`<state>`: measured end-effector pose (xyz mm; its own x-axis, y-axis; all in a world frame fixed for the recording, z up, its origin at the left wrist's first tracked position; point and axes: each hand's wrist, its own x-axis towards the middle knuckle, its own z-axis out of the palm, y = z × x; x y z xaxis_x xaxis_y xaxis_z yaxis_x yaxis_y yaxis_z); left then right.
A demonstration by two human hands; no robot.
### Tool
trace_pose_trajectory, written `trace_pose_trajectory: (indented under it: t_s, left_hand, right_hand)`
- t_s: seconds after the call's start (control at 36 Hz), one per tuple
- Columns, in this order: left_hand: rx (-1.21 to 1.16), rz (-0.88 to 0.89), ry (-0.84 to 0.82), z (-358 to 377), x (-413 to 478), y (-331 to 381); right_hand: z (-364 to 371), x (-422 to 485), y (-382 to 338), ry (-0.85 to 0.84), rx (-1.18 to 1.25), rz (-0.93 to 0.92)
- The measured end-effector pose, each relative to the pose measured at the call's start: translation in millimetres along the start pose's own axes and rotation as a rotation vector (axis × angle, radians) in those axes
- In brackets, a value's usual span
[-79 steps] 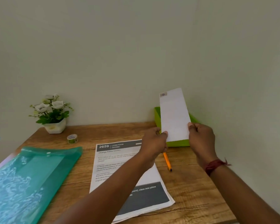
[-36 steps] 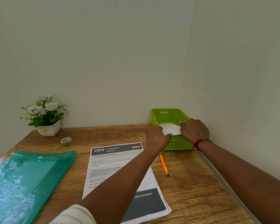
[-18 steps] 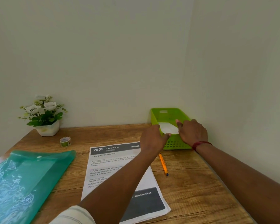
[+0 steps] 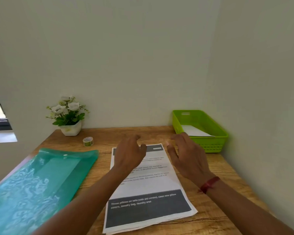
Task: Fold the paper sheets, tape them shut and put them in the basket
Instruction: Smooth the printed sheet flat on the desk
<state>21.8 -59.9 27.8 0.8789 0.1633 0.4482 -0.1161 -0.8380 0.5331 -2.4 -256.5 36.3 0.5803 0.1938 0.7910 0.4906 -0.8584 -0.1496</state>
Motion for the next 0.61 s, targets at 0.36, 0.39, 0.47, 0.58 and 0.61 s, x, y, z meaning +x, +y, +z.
trace_pose_trajectory:
  t_s: [0.36, 0.39, 0.47, 0.58, 0.61]
  left_hand:
    - [-0.043, -0.018, -0.085, -42, -16, -57]
    - [-0.041, -0.01, -0.084, -46, -14, -61]
    - [0.017, 0.029, -0.089, -54, -2, -70]
    - [0.167, 0.163, -0.201, -64, 15, -74]
    - [0.21, 0.219, -0.237, -65, 16, -76]
  right_hand:
    - [50, -1, -21, -0.289, 0.131, -0.061]
    - [54, 2, -19, -0.308, 0.152, -0.073]
    - [64, 13, -9, -0.397, 0.186, -0.138]
    - [74, 35, 4, -0.549, 0.266, -0.13]
    - [77, 37, 6, -0.549, 0.279, -0.127]
